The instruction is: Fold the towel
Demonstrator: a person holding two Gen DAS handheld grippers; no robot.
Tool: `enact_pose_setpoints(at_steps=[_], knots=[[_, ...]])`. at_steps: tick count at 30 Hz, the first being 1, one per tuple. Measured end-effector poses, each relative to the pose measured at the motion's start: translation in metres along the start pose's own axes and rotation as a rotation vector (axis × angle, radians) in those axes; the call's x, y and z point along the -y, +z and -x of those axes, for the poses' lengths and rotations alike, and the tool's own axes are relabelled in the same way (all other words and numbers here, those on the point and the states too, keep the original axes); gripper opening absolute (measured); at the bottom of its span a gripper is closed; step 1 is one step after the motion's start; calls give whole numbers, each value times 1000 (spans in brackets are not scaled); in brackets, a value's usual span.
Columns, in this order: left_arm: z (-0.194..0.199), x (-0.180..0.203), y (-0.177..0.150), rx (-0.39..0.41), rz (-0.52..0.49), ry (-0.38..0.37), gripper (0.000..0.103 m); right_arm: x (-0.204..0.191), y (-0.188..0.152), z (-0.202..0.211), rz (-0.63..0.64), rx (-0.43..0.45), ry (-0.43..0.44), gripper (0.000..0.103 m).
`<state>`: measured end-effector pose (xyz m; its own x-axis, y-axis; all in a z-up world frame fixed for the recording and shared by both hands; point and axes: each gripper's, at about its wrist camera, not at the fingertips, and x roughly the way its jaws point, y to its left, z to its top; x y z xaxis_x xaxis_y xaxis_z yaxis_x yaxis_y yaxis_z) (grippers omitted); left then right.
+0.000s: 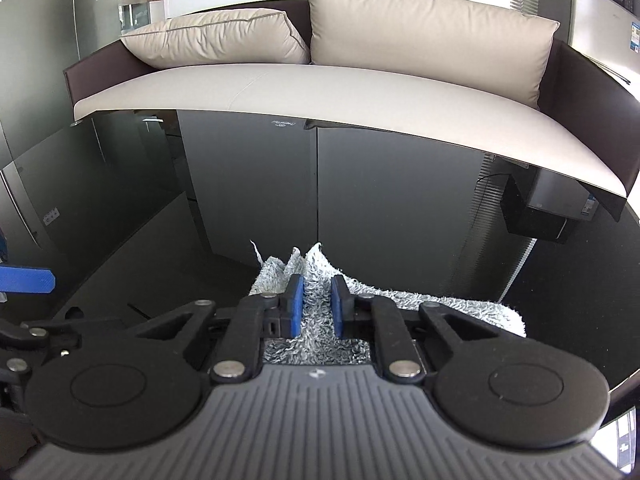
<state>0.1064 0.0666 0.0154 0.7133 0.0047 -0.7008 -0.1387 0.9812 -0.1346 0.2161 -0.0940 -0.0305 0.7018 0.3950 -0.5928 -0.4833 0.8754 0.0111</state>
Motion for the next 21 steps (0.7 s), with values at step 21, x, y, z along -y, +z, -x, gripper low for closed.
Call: enact_pose_setpoints(at_steps=[21], knots=[[1, -2, 1, -4, 8, 7, 102, -13, 1, 3, 35, 9, 15, 24]])
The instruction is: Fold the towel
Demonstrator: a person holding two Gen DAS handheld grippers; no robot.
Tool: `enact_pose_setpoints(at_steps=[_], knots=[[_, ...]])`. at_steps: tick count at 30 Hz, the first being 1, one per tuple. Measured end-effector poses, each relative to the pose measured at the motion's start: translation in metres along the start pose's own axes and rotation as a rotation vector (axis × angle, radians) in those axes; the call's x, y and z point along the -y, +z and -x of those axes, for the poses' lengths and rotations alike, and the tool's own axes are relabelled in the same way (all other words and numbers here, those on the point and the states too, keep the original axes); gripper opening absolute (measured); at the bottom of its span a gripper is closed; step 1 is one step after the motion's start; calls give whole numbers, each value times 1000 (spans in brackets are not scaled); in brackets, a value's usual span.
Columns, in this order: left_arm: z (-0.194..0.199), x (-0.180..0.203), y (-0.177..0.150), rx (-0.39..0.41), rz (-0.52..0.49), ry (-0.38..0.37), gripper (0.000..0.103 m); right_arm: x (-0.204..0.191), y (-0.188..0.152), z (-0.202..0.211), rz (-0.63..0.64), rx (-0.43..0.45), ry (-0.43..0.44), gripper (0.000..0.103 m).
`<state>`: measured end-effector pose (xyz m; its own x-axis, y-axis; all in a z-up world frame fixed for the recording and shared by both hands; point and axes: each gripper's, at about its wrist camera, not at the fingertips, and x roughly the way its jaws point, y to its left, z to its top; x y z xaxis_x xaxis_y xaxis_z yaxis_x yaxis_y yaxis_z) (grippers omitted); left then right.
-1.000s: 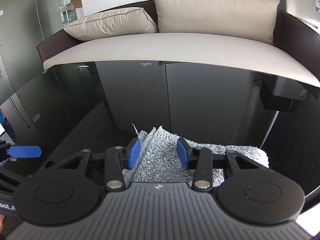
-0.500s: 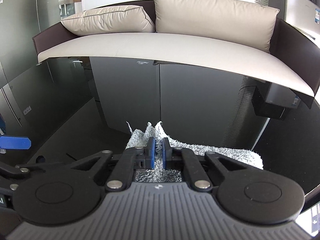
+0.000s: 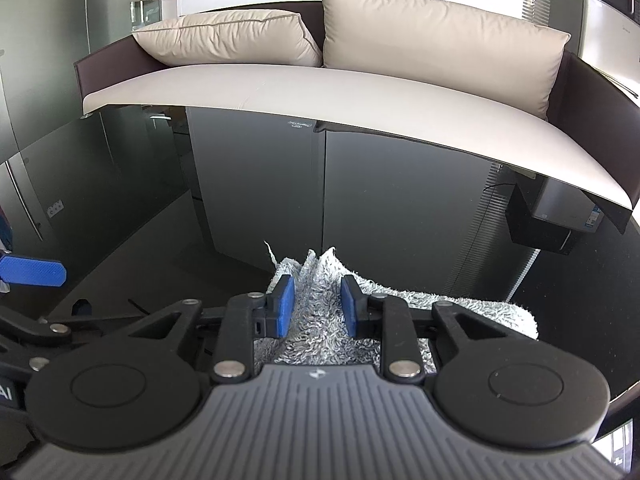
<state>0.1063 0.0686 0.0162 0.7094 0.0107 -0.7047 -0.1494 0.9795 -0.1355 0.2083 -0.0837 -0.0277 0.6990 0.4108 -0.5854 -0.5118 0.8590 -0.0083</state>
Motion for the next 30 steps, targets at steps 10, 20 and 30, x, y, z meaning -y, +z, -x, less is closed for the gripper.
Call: enact_pose_setpoints(at_steps=[10, 20, 30], knots=[[-2, 1, 0, -1, 0, 6, 102, 15, 5, 14, -68, 46, 8, 12], [-2, 1, 1, -5, 1, 7, 102, 25, 11, 22, -129, 55, 126, 8], [-1, -1, 3, -6, 6, 7, 102, 39, 7, 22, -263, 79, 237, 33]])
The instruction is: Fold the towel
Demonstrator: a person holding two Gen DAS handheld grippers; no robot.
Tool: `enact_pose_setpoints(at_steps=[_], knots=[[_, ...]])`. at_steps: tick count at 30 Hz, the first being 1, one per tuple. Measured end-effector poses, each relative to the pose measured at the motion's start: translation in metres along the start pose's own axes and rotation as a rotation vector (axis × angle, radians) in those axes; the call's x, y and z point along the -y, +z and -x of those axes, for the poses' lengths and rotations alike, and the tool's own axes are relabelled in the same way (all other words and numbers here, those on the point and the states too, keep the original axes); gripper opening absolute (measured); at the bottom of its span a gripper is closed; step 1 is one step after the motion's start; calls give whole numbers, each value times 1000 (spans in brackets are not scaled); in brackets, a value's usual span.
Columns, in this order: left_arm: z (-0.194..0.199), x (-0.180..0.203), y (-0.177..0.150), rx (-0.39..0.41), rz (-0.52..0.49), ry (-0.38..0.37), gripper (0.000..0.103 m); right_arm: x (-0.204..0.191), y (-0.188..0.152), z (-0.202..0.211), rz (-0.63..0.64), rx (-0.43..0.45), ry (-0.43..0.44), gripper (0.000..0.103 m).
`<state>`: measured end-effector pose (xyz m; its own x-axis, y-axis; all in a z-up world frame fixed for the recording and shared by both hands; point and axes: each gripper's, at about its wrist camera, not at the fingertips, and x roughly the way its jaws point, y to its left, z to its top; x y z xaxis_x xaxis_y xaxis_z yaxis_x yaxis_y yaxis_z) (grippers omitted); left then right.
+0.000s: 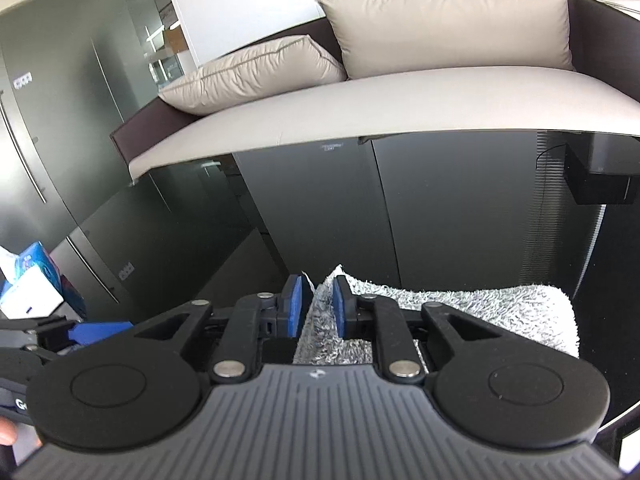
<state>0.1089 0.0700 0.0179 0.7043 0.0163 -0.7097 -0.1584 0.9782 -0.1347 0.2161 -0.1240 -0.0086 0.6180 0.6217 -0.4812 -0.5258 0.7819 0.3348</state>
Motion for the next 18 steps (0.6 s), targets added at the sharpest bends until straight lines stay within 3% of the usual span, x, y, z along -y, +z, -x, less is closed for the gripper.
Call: enact_pose_setpoints(at_steps=[6, 11, 15, 18], knots=[[0, -4, 3, 8, 10, 8, 102, 3, 6, 30, 24, 43, 8, 37], [0, -6, 5, 18, 21, 17, 102, -2, -5, 51, 142, -18, -7, 37], [-1, -4, 5, 17, 26, 20, 102, -18, -25, 69, 261, -75, 56, 37], [0, -2, 4, 17, 22, 21, 102, -25, -36, 70, 303, -107, 55, 37]])
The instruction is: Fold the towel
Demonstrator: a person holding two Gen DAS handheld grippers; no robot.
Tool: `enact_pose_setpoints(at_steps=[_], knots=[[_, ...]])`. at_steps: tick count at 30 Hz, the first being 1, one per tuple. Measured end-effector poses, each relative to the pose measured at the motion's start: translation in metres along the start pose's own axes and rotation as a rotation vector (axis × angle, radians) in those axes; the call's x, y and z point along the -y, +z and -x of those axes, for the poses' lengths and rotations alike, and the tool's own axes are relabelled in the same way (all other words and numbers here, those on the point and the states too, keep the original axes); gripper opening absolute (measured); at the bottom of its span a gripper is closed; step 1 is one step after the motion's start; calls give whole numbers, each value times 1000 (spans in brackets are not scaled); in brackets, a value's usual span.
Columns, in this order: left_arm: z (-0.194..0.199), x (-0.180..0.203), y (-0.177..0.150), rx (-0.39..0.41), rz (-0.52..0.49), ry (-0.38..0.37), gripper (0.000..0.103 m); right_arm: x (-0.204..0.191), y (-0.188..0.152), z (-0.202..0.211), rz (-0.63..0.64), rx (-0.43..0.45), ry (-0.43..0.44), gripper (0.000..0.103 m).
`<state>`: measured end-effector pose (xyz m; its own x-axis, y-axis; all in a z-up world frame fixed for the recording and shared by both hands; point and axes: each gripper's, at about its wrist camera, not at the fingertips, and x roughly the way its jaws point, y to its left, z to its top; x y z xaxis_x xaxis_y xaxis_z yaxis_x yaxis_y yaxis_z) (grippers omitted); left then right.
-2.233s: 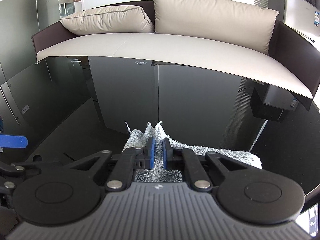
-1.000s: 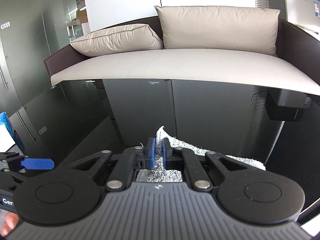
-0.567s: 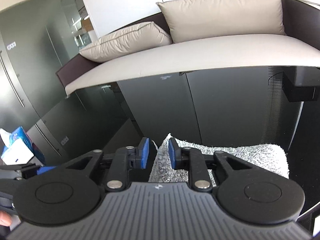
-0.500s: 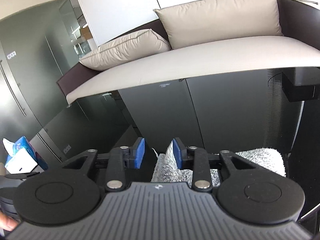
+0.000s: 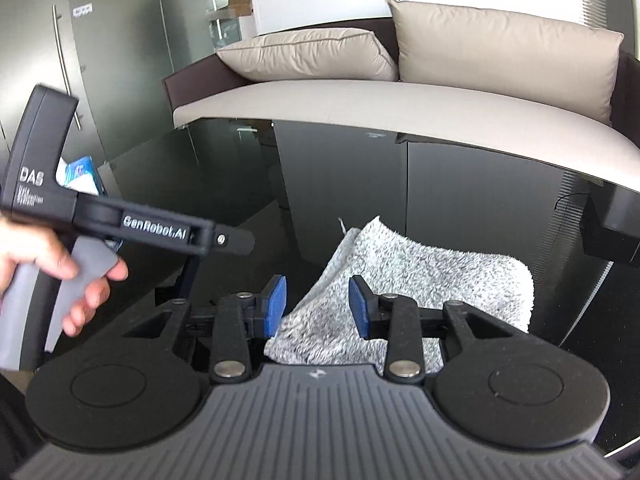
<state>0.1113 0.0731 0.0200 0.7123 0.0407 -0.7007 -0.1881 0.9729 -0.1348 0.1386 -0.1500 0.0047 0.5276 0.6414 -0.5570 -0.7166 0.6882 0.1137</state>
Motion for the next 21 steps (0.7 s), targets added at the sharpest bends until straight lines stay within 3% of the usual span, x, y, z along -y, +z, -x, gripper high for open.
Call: enact_pose_setpoints(at_steps=[7, 11, 21], knots=[[-1, -1, -1, -2, -7, 3, 102, -12, -14, -3, 78, -34, -10, 32], [-2, -1, -1, -6, -12, 4, 102, -13, -11, -3, 103, -31, -15, 15], [-1, 0, 0, -5, -17, 1, 102, -12, -12, -3, 96, -46, 19, 15]])
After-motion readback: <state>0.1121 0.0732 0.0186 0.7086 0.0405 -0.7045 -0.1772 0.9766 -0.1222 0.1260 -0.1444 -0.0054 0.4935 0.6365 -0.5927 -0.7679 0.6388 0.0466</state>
